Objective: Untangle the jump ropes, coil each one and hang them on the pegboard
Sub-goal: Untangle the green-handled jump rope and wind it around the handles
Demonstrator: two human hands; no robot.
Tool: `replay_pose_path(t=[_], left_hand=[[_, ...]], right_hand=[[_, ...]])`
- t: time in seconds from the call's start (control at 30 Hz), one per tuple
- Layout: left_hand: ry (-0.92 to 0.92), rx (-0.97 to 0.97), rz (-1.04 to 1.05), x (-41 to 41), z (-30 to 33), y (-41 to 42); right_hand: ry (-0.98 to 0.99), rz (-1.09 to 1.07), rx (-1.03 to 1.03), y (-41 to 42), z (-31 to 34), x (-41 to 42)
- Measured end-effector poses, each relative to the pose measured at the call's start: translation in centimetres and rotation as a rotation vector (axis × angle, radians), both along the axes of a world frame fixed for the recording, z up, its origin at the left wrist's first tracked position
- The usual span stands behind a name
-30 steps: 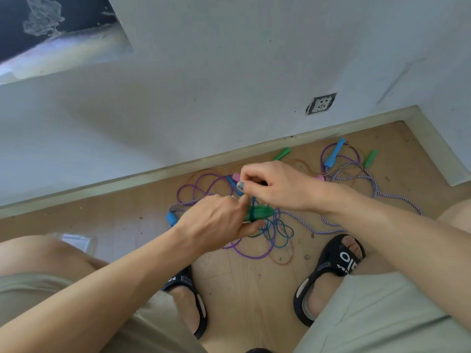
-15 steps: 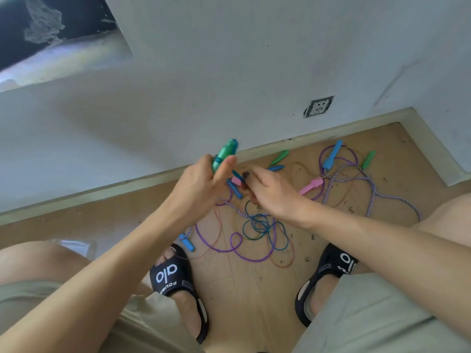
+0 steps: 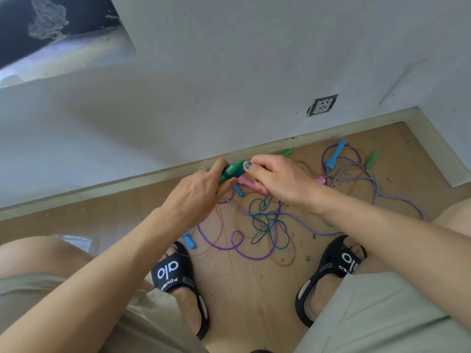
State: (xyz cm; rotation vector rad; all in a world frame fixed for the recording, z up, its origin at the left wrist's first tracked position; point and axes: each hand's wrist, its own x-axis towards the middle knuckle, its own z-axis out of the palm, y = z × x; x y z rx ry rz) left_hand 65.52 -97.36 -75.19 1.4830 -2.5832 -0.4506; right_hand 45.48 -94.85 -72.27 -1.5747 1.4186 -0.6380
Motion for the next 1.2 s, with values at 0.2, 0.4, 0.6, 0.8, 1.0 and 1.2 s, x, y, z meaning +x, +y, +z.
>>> replay_pose_path(t=[0.2,0.4,0.6,0.8,1.0,1.2], left_hand=[[-0.156,-0.188,-0.164,-0.2,-1.3,1.3],[-0.06,-0.145,-0.297,-1.8,0.1,2.8],[0.111,-0.044,-0.29,-2.3,2.9,3.6],[0.31,0.036,-0.046,-1.9,4.4,2.9],[0.286,0.206,0.308,-0.5,3.1,-0.3],[-0.098,0.053,0.28,0.6,-0.2,-1.3]], right_hand=[[0.116,0.169,-0.178,0.2,1.2,0.3],[0.088,0.122,-0.147,-1.6,1.2,-1.0],[-0.06,0.128,0.019,-1.9,-0.2,-1.0],[-0.064,0.02,0.124,-1.0,-2.0,0.3],[0.078,-0.022,0.134,0.8,-2.4,1.4],[0.247,0.153,-0.169,2.3,-1.8,1.8]])
